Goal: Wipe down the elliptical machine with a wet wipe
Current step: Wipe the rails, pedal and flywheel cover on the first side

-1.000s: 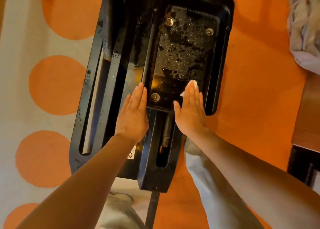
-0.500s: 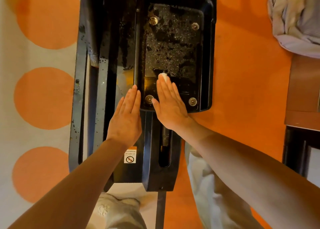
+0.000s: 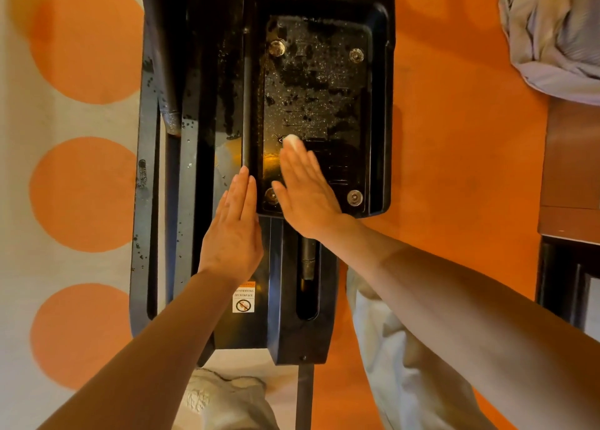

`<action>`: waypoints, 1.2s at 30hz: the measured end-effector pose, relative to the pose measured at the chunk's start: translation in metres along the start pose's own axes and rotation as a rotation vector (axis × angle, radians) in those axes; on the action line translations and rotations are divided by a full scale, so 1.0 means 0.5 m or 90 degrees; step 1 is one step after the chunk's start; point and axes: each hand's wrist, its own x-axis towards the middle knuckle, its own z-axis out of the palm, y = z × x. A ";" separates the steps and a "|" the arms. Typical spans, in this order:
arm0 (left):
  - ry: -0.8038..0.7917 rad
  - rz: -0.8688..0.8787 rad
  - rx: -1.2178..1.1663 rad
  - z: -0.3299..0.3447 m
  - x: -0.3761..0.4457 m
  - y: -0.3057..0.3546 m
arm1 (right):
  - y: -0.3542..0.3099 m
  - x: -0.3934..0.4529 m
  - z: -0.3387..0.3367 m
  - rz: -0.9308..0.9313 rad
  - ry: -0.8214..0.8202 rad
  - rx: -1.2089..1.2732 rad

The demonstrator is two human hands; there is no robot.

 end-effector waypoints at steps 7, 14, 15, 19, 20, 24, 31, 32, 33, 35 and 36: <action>-0.012 0.003 0.001 -0.007 0.001 -0.007 | 0.026 -0.001 -0.016 0.028 0.002 -0.079; -0.009 -0.020 -0.007 -0.010 0.002 0.000 | 0.104 -0.071 -0.016 0.206 0.019 -0.010; -0.009 -0.022 -0.008 -0.010 0.002 0.000 | 0.100 -0.071 -0.015 0.181 0.015 -0.014; -0.002 -0.019 -0.010 -0.008 0.000 0.002 | 0.060 -0.042 -0.019 0.046 -0.003 0.061; 0.000 -0.016 -0.008 -0.007 0.000 0.001 | 0.051 -0.029 -0.020 0.023 -0.006 0.075; 0.013 0.001 -0.015 -0.003 0.000 -0.005 | 0.026 0.009 -0.022 -0.107 0.001 0.069; 0.030 0.016 -0.022 0.006 -0.001 -0.009 | 0.041 0.009 -0.032 -0.278 -0.011 0.051; 0.030 0.015 -0.023 0.007 -0.001 -0.010 | 0.050 0.006 -0.036 -0.288 0.021 0.051; 0.031 0.015 -0.024 0.008 -0.002 -0.011 | 0.058 0.004 -0.040 -0.289 0.052 0.035; 0.033 0.014 -0.026 0.008 -0.001 -0.011 | 0.072 0.003 -0.041 -0.265 0.074 -0.037; 0.033 0.010 -0.027 0.009 -0.001 -0.010 | 0.079 0.005 -0.037 -0.253 0.059 -0.076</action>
